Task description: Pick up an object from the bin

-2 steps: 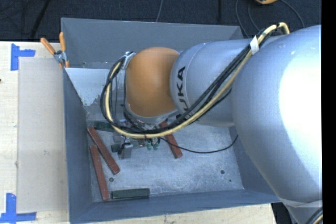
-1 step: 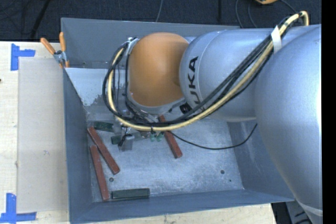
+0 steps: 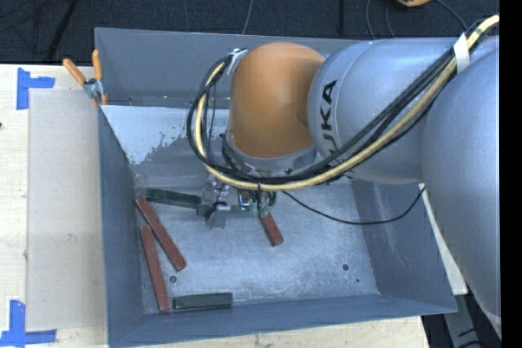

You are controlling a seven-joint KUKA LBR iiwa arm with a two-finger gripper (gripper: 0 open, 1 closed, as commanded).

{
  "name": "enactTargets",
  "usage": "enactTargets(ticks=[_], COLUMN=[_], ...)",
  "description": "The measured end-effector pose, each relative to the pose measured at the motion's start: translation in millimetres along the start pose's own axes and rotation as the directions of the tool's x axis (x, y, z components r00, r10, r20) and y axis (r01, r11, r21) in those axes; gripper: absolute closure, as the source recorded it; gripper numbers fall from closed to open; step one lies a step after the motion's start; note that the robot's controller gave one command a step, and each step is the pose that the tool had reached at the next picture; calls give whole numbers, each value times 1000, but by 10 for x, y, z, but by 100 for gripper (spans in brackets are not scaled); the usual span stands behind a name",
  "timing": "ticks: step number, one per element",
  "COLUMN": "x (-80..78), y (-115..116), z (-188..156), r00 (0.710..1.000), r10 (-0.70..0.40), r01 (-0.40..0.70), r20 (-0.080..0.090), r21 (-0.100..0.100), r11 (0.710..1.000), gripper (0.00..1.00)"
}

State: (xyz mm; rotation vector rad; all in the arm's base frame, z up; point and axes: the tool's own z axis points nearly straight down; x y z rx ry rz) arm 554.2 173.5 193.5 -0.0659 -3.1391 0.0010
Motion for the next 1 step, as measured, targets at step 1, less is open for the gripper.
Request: enactTargets(ticks=[1], x=[149], y=[64], z=[-361], r00=[985], r10=[174], r01=[-174], r20=[0], r21=[0], r11=[985], gripper=[100])
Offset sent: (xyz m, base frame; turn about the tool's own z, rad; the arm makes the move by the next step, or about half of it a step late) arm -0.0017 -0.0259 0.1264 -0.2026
